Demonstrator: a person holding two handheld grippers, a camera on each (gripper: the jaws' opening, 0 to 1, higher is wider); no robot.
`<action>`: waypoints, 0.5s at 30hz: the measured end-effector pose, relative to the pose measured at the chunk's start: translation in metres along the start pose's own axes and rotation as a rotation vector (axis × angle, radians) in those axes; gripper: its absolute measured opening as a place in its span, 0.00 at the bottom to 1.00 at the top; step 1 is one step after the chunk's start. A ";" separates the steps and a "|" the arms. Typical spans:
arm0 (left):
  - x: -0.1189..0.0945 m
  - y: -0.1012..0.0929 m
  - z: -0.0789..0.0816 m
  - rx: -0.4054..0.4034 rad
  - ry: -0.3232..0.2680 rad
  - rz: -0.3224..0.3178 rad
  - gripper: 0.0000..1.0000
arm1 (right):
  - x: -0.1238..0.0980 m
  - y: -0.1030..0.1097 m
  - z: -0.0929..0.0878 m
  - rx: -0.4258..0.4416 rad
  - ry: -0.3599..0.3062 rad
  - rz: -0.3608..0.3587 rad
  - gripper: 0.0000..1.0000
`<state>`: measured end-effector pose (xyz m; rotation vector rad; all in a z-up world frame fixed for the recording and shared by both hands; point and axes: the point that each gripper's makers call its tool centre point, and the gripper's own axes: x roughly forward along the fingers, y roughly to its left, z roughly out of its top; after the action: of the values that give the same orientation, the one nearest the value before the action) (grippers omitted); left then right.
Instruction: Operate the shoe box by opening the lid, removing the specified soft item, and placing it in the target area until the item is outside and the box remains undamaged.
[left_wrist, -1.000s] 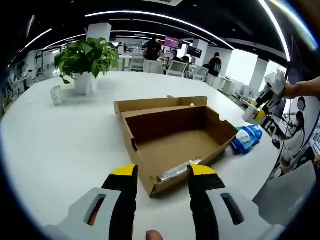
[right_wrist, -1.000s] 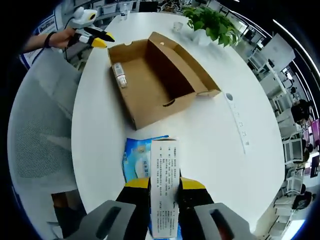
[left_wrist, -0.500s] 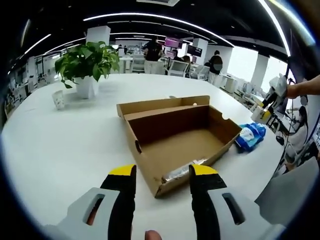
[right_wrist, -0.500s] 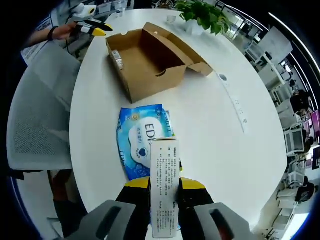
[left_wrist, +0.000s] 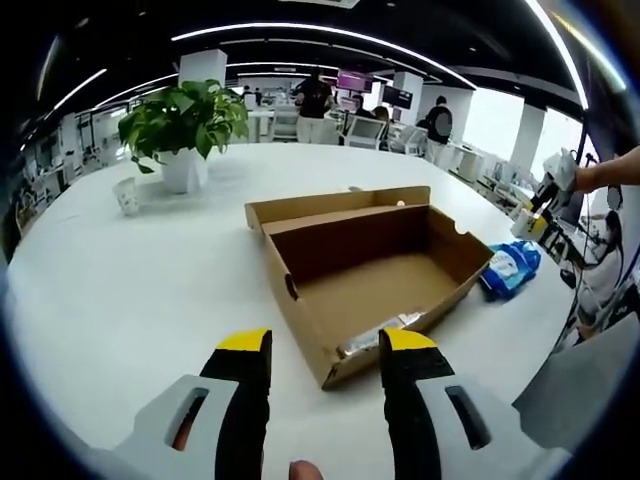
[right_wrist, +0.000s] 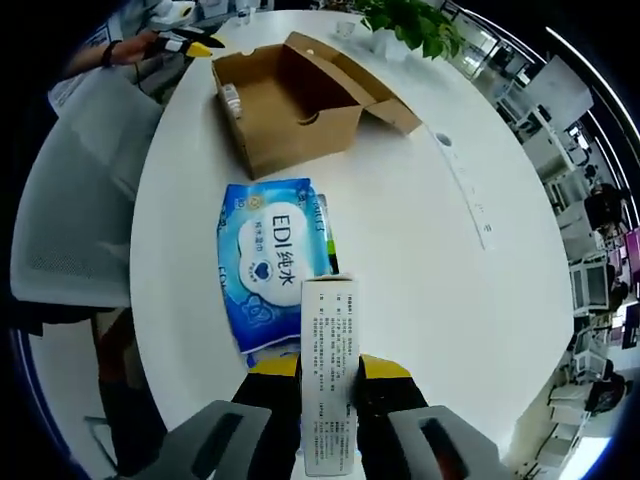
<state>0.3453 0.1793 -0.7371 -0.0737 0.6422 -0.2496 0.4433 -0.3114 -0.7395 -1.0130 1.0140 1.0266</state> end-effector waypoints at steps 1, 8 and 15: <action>0.000 0.001 0.000 0.001 0.002 0.003 0.44 | 0.000 -0.003 -0.001 -0.011 0.005 -0.001 0.16; 0.001 0.008 -0.004 -0.008 0.014 0.024 0.43 | 0.001 -0.025 -0.004 -0.044 0.029 -0.011 0.16; 0.002 0.012 -0.007 -0.014 0.021 0.039 0.44 | 0.010 -0.038 -0.006 -0.052 0.033 -0.005 0.16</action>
<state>0.3451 0.1907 -0.7452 -0.0721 0.6658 -0.2090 0.4815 -0.3228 -0.7444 -1.0781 1.0157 1.0397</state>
